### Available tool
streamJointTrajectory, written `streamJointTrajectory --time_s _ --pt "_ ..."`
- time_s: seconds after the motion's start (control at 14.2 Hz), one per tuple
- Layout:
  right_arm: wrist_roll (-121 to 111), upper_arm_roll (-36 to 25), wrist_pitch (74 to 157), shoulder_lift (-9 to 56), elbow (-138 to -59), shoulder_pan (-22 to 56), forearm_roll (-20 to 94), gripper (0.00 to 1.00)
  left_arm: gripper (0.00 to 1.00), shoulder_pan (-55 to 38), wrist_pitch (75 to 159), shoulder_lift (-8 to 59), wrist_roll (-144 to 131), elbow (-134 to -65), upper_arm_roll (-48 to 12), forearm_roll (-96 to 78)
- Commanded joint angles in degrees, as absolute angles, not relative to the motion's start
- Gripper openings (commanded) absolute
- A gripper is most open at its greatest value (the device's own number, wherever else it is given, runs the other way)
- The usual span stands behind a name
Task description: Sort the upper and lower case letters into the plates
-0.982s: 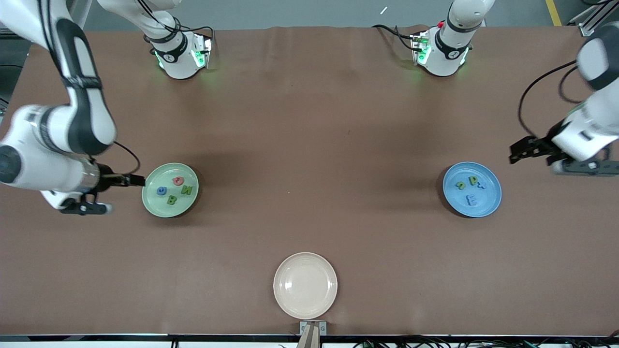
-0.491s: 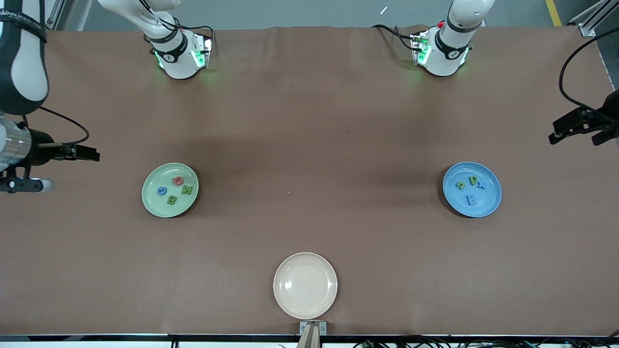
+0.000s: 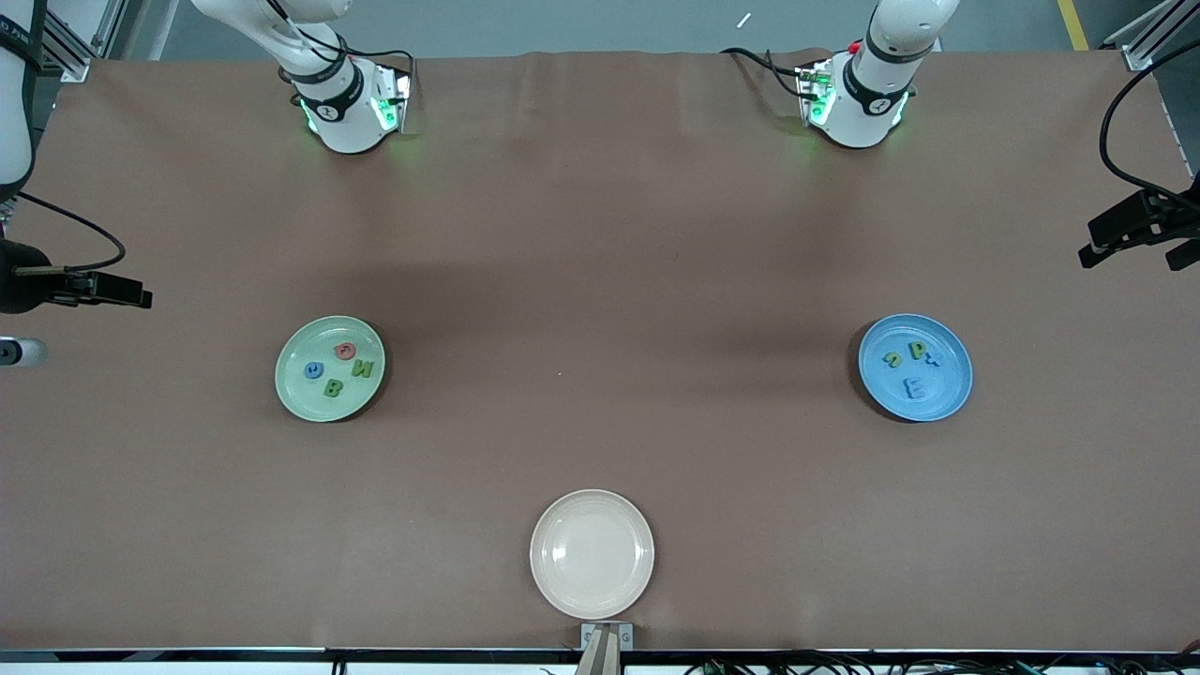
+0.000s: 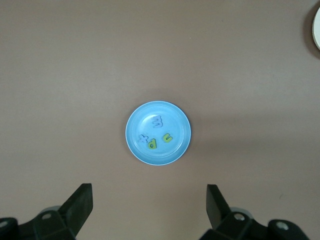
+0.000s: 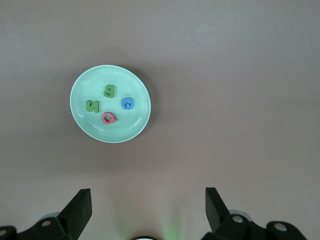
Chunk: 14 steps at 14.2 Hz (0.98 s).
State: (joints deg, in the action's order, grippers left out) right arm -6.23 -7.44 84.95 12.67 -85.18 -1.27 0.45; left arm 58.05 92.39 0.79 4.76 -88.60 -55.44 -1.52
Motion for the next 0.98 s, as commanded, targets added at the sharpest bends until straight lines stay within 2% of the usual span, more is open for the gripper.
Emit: streamJointTrajectory --time_s 0.0,0.14,0.35,0.49,0.7,0.91 --pt "-6.7 -6.4 84.3 14.9 -80.8 -2.3 -0.4 1.0 1.0 54.0 91.3 0.4 5.2 -87.8 -52.4 -2.4" --pt "-6.8 -6.4 84.3 15.2 -79.8 -2.5 0.0 1.0 1.0 42.5 91.3 0.4 5.2 -87.8 -41.0 -2.4" --pt "-5.8 -6.2 84.0 15.0 -80.2 -1.9 0.7 1.0 1.0 20.8 91.3 0.3 5.2 -87.9 -19.2 -2.5" --pt "-6.0 -6.2 84.0 14.9 -79.9 -1.8 0.7 1.0 1.0 9.0 91.3 -0.4 5.0 -87.9 -7.9 -2.5" --pt "-5.7 -6.0 83.3 14.7 -80.2 -0.7 0.8 1.0 1.0 0.3 91.3 -0.6 4.9 -87.9 0.6 -2.5" --pt "-4.7 -6.0 80.3 13.4 -81.0 0.0 0.8 1.0 1.0 -0.2 91.3 -0.6 4.9 -87.9 1.1 -2.5"
